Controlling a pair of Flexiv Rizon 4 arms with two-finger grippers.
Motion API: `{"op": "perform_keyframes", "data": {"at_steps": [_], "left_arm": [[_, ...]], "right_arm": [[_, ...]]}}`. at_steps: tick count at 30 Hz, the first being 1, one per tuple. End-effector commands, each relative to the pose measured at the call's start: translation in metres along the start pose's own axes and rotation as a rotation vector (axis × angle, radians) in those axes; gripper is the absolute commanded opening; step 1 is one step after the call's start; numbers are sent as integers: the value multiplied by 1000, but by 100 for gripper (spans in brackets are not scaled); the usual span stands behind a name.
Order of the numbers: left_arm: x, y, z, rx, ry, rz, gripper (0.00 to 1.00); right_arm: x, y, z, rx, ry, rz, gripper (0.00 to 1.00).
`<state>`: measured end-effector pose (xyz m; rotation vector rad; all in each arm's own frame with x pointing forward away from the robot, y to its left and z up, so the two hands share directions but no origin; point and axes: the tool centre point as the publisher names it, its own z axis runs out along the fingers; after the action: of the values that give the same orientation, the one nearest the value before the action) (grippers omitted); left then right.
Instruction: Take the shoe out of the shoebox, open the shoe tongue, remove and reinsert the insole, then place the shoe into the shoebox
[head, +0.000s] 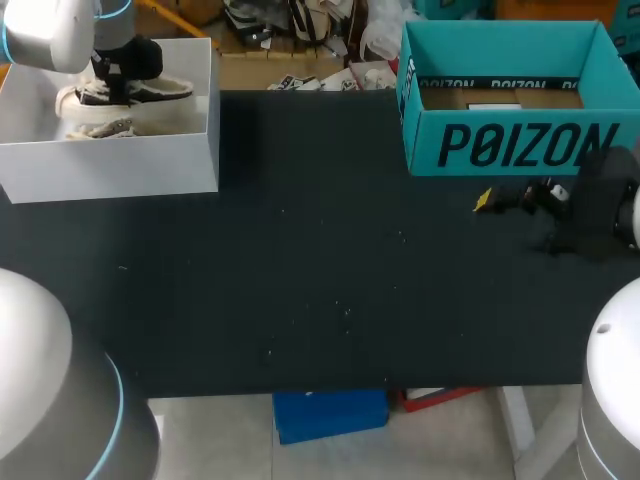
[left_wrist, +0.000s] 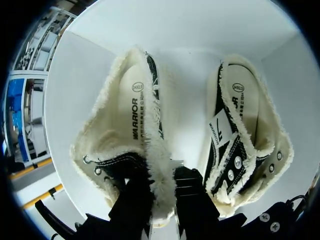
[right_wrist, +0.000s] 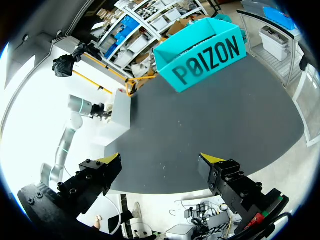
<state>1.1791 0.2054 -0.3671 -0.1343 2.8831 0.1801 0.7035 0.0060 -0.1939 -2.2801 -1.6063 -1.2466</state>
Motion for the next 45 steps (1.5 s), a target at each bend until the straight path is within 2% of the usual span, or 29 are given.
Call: {"op": "perform_keyframes", "data": {"at_steps": [1,2,11,15,16,17,18,29,37,45], "left_arm": [[-3,1,-3,4,9,3,35],[-3,1,-4,6,9,3,40],[-1,-3,-25,25,25,-4,35],[0,-5,-41,23,37,-14,36],[1,-6,-44,20,46,-18,47],[2,-7,-49,16,45,-20,83],[4,-8,-55,17,50,-28,100],[29,-29,-112,52,67,-83,100],[63,-65,-151,56,66,-76,100],[96,-101,-177,67,37,-85,100]], "right_arm": [[1,0,0,2,-1,0,100],[1,0,0,2,-1,0,100],[1,0,0,2,-1,0,100],[1,0,0,2,-1,0,100],[1,0,0,2,-1,0,100],[1,0,0,2,-1,0,100],[1,0,0,2,-1,0,100],[1,0,0,2,-1,0,100],[1,0,0,2,-1,0,100],[1,0,0,2,-1,0,100]]}}
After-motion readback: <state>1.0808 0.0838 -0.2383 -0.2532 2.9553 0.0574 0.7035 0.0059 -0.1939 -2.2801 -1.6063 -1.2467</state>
